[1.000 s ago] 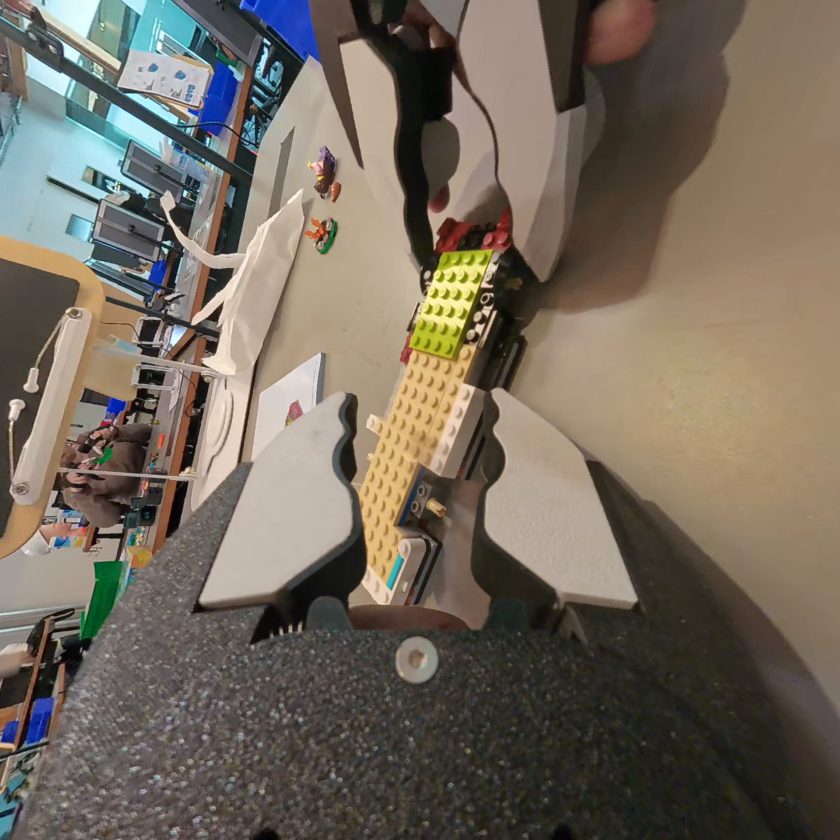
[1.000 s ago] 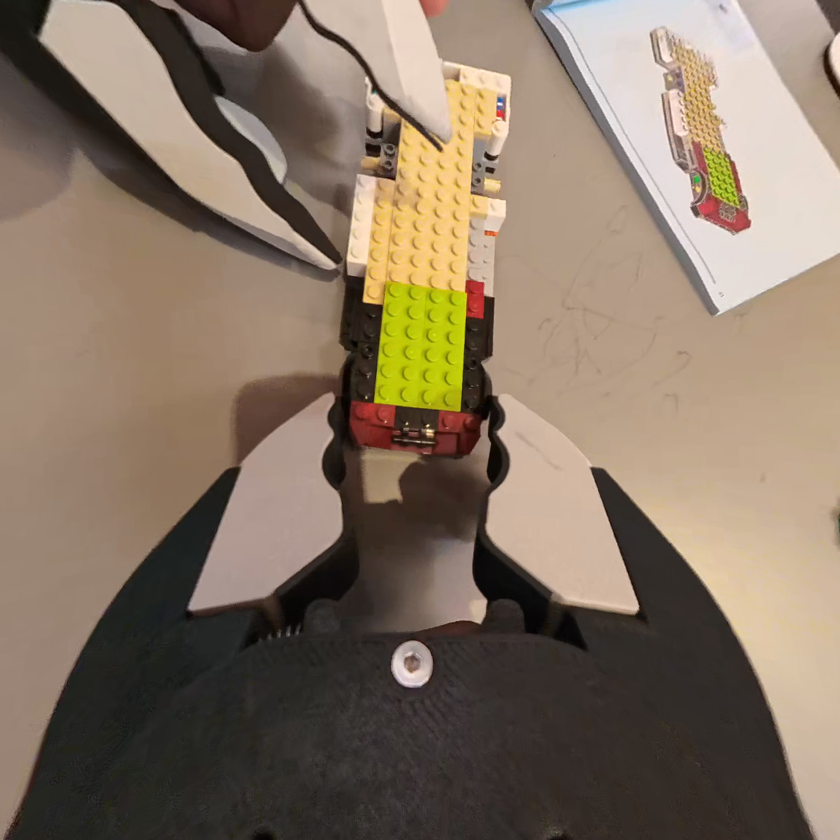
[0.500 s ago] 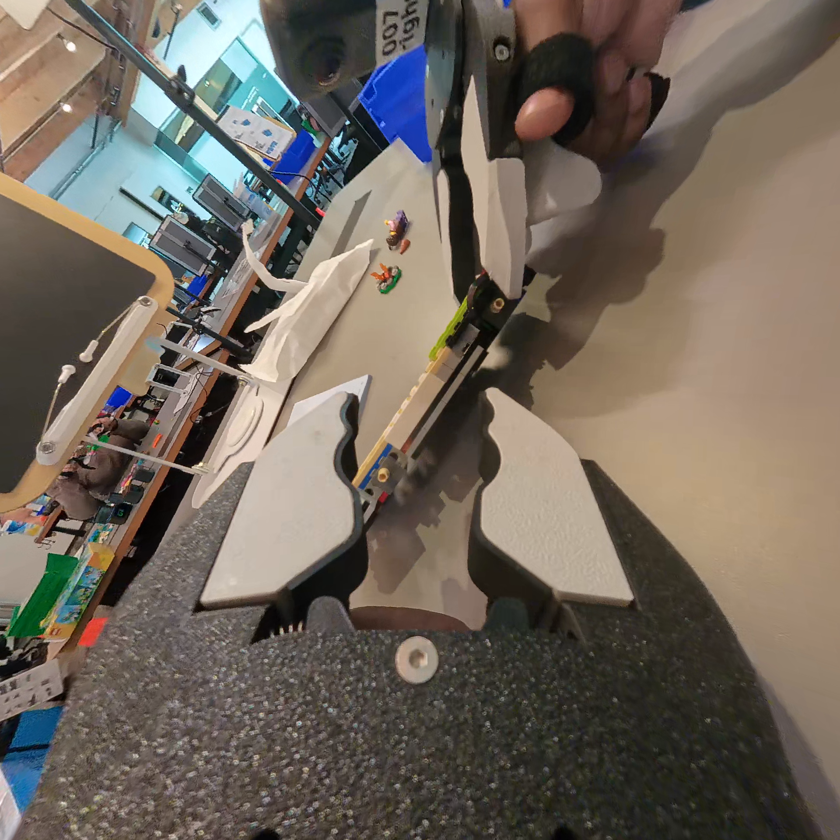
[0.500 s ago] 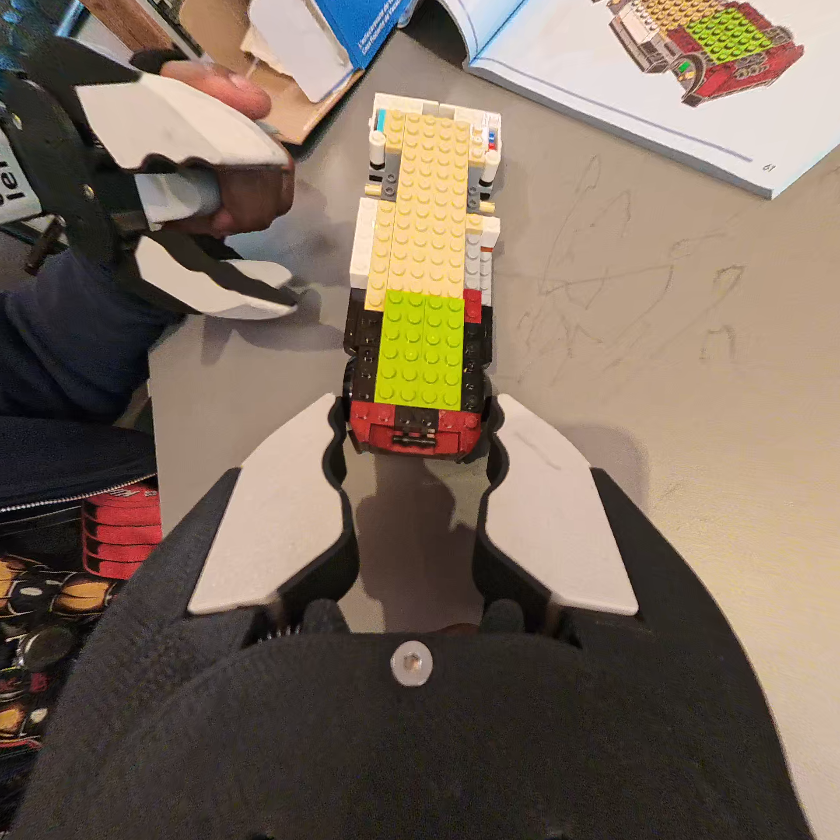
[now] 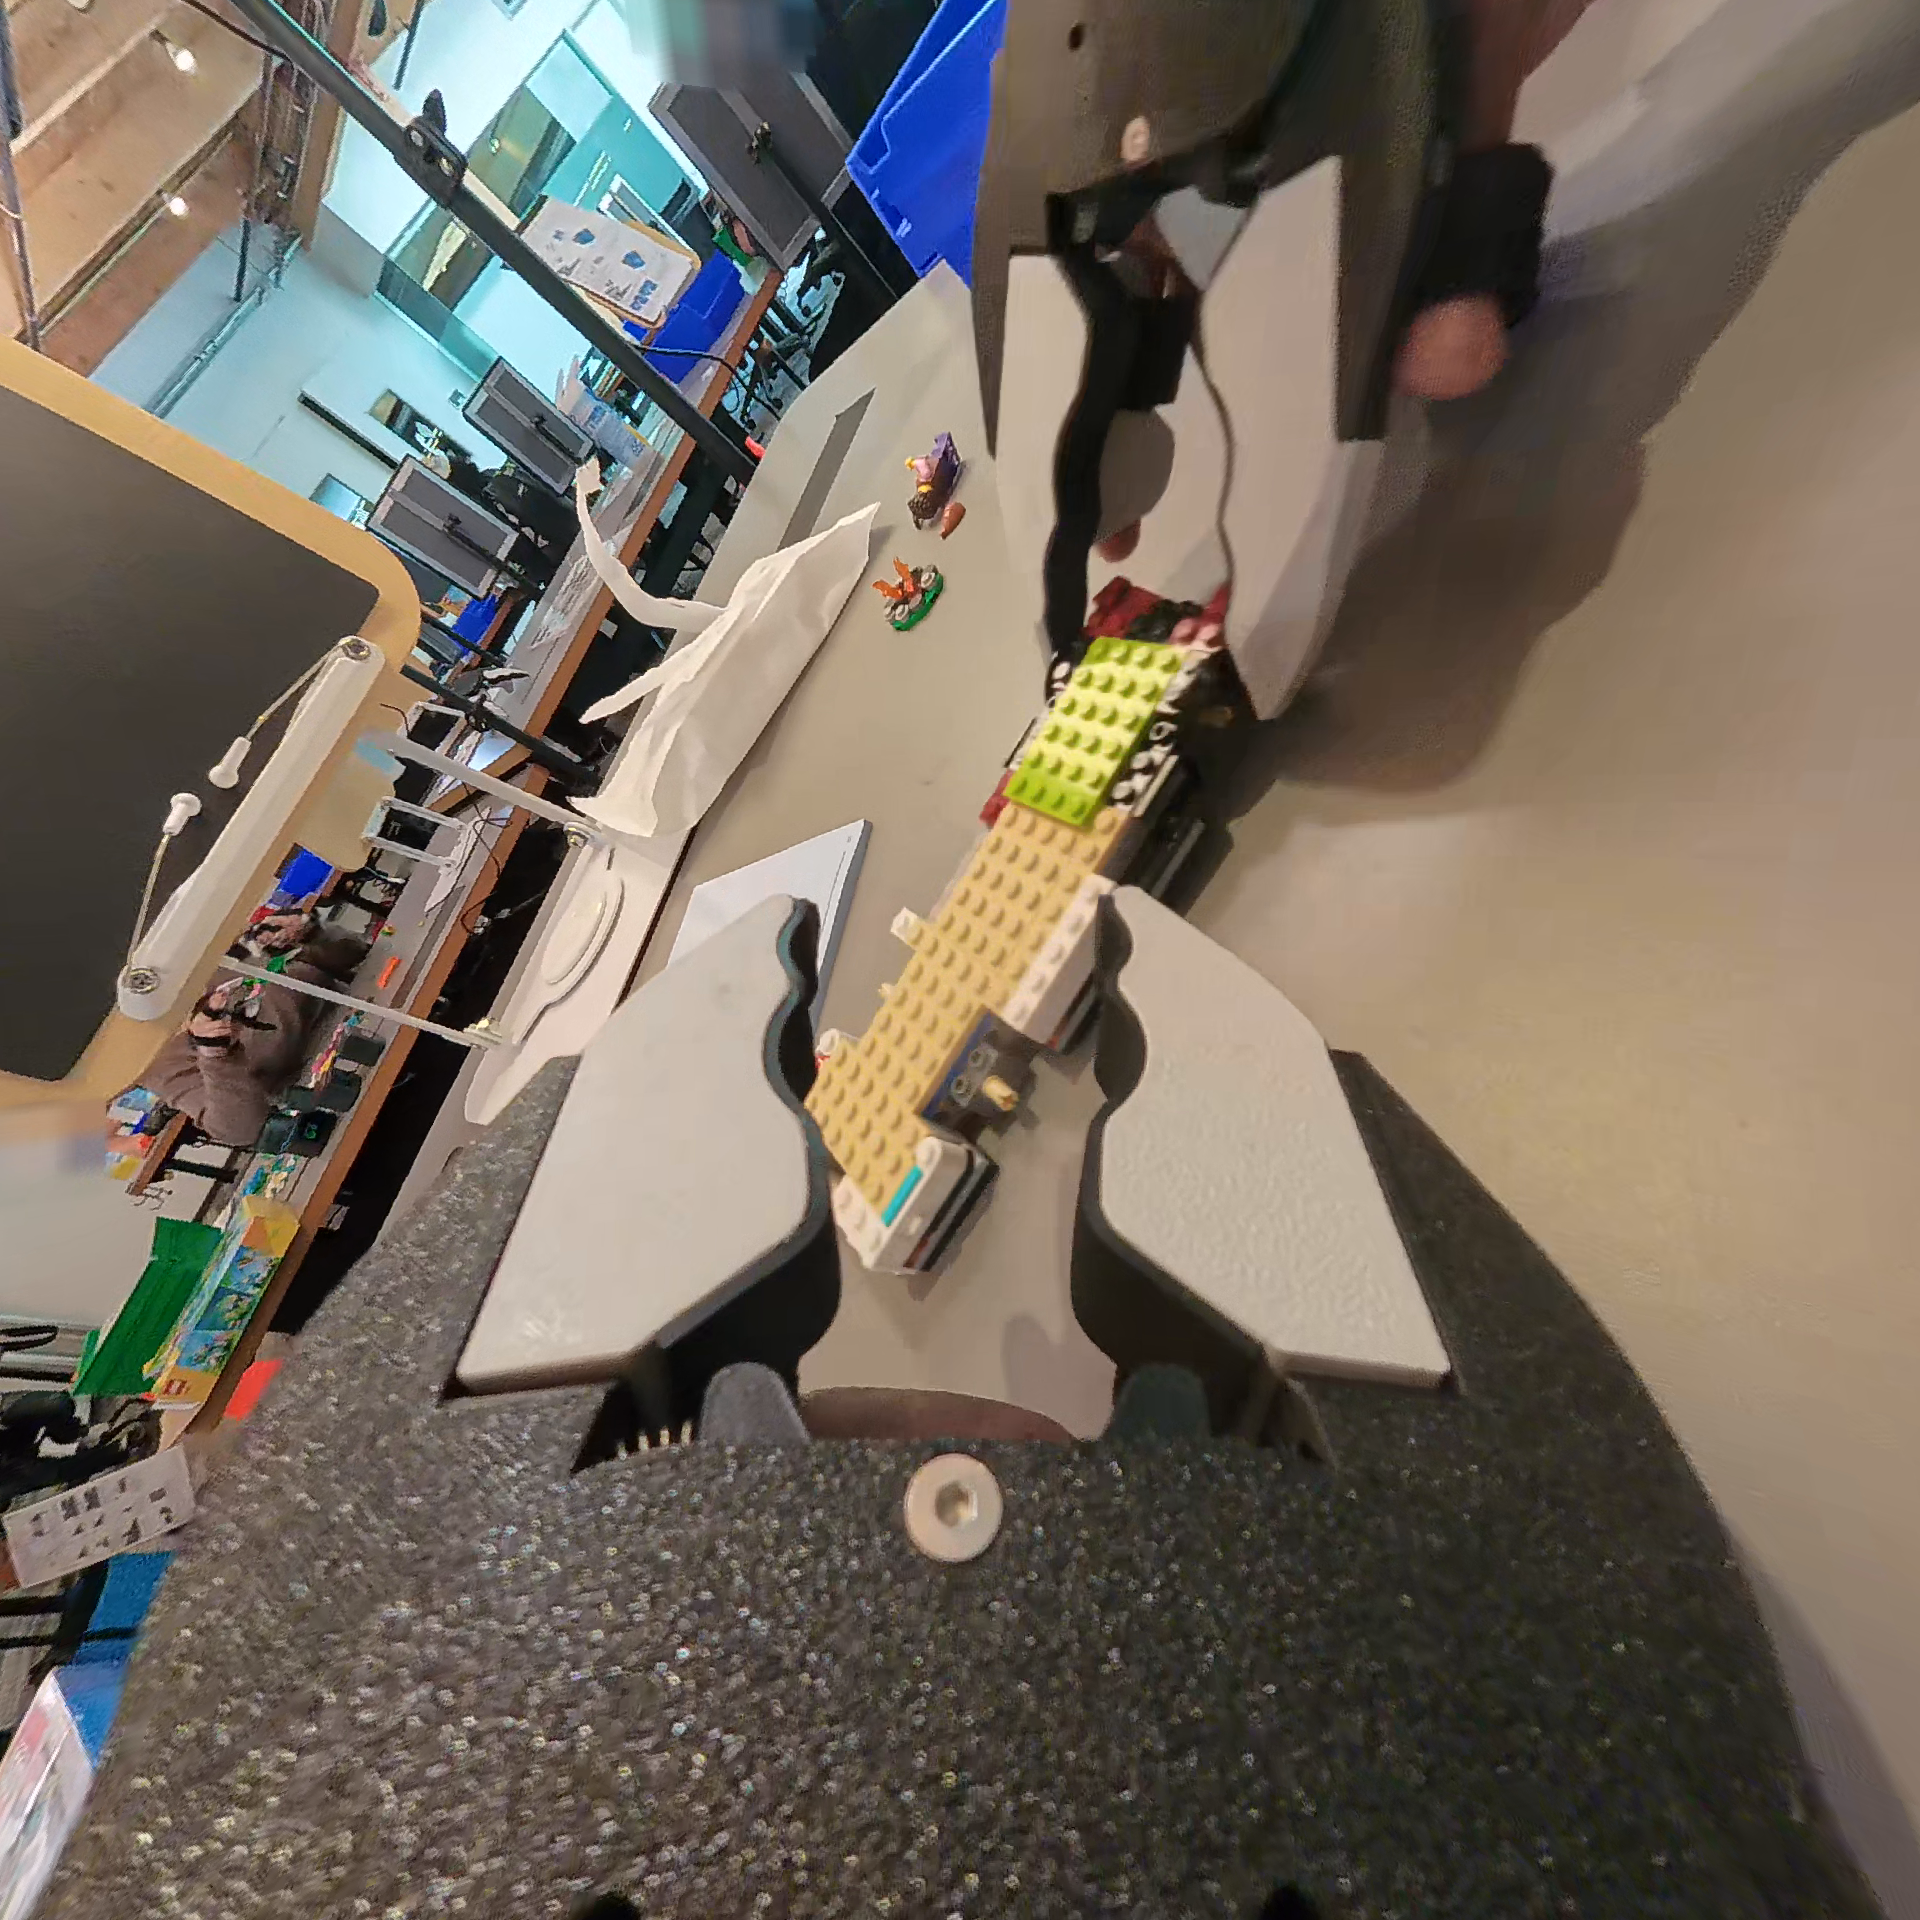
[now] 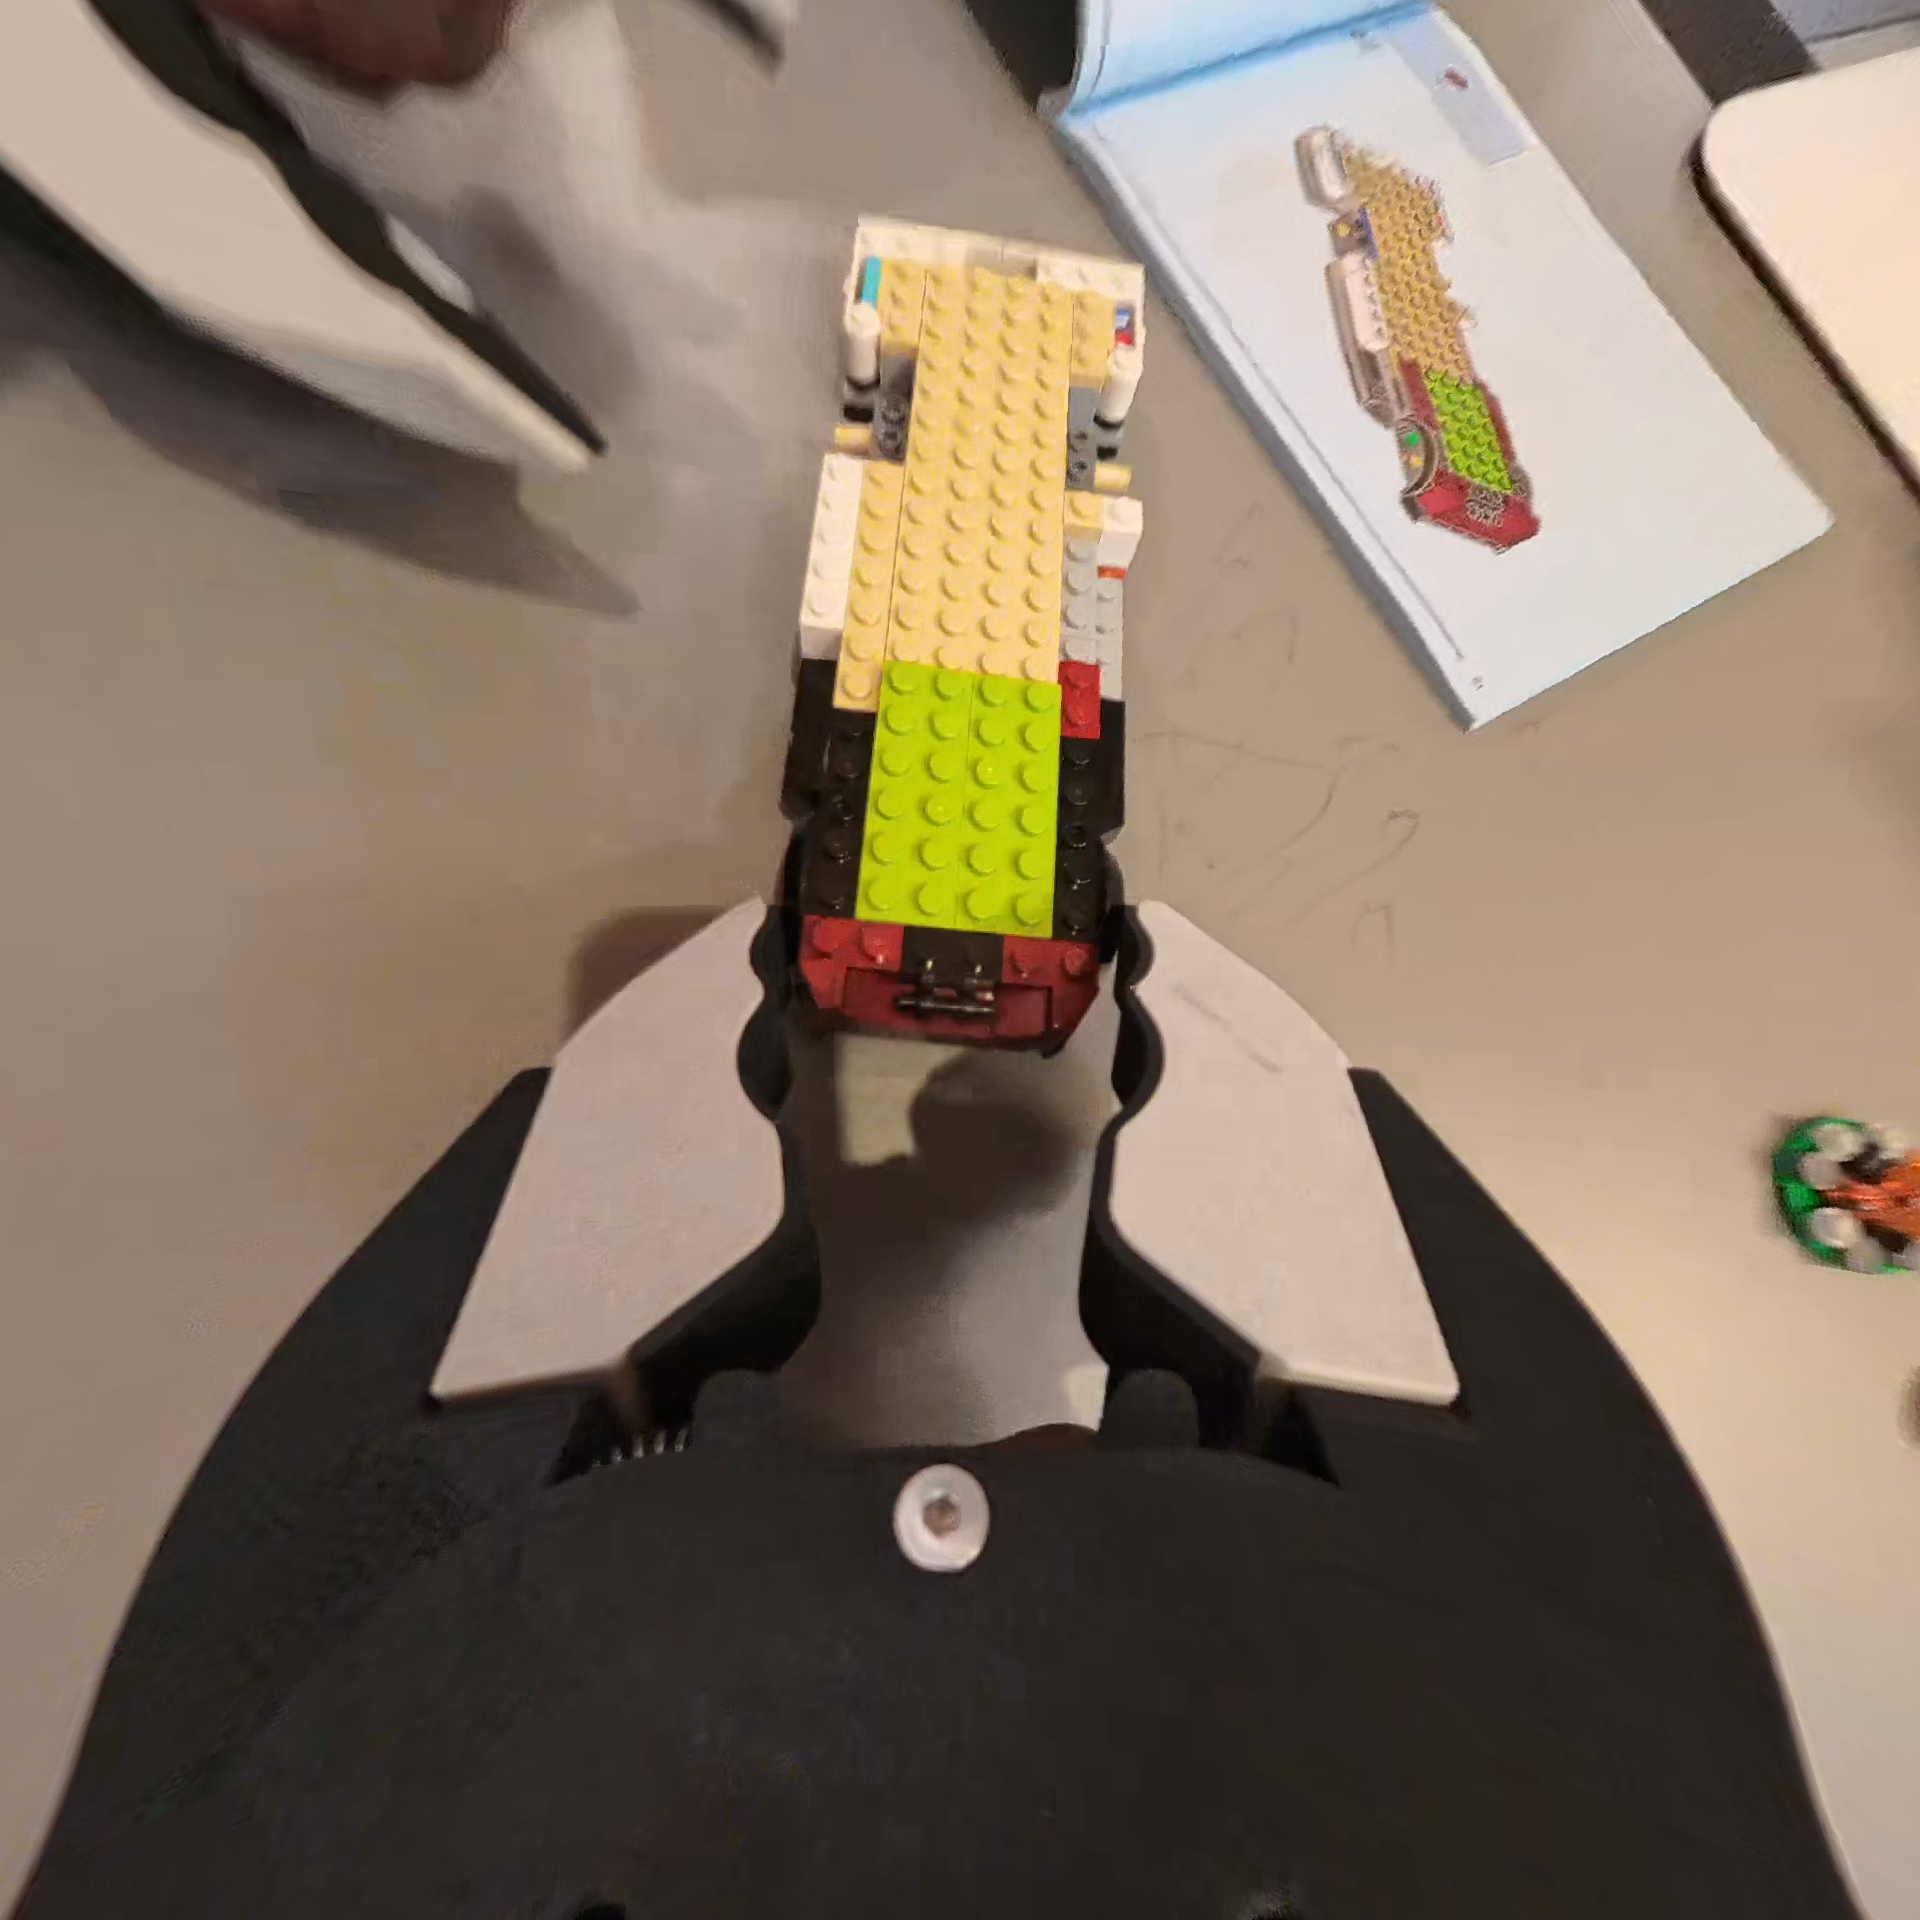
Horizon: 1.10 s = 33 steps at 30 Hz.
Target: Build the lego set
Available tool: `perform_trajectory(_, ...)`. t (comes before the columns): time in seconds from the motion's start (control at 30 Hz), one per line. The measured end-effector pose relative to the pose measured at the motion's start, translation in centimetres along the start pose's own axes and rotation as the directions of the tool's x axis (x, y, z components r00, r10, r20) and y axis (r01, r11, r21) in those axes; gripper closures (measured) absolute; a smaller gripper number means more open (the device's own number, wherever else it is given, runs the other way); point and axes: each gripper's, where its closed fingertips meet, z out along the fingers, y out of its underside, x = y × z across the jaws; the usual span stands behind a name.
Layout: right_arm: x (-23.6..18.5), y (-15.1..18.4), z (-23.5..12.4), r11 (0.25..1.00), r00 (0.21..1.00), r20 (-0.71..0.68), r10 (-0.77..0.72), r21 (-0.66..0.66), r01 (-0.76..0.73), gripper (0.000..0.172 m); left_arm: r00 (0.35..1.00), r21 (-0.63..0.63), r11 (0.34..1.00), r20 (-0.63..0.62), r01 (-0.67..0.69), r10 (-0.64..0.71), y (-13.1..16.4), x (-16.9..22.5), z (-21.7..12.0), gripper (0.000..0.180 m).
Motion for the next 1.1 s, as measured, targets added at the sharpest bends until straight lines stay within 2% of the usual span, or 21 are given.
perform_trajectory(0.1,-0.8,0.9,0.2,0.995,0.996,-0.016,-0.092,-0.043,0.091,0.111,1.0,-0.016,1.0,0.004,0.008,-0.008,0.4,0.0,0.2,0.128)
perform_trajectory(0.2,-1.5,1.0,-0.3,0.996,0.995,0.032,-0.091,-0.023,0.092,0.112,1.0,-0.033,0.999,0.006,0.026,-0.026,0.7,-0.1,0.3,0.127)
perform_trajectory(0.3,-1.2,0.0,-1.7,0.997,0.996,0.067,-0.059,0.052,0.056,0.111,0.997,-0.042,0.996,0.017,0.08,-0.079,0.8,-0.7,0.2,0.126)
perform_trajectory(0.4,0.5,-1.4,-3.1,0.99,0.998,0.064,0.01,0.139,-0.019,0.112,0.983,-0.022,0.983,0.026,0.184,-0.184,0.5,-2.0,0.1,0.125)
perform_trajectory(0.5,4.2,-2.1,-2.9,0.984,0.997,-0.032,0.067,0.165,-0.061,0.112,0.963,-0.039,0.963,0.006,0.268,-0.268,0.8,-3.4,0.7,0.123)
perform_trajectory(0.67,11.0,-4.5,0.0,0.966,0.964,-0.177,0.197,0.2,-0.161,0.114,0.954,-0.157,0.941,0.021,0.299,-0.299,2.2,-7.7,3.0,0.118)
perform_trajectory(0.8,14.9,-7.4,2.4,0.93,0.938,-0.225,0.264,0.316,-0.186,0.115,0.928,-0.255,0.899,-0.014,0.357,-0.372,3.7,-11.8,5.9,0.111)
perform_trajectory(0.97,16.0,-8.9,2.5,0.855,0.927,-0.209,0.31,0.487,-0.177,0.117,0.894,-0.414,0.836,-0.102,0.361,-0.436,7.0,-14.8,9.3,0.104)
perform_trajectory(1.1,15.8,-9.3,1.2,0.813,0.936,-0.208,0.284,0.57,-0.12,0.122,0.861,-0.515,0.807,-0.231,0.287,-0.454,9.3,-14.0,11.9,0.101)
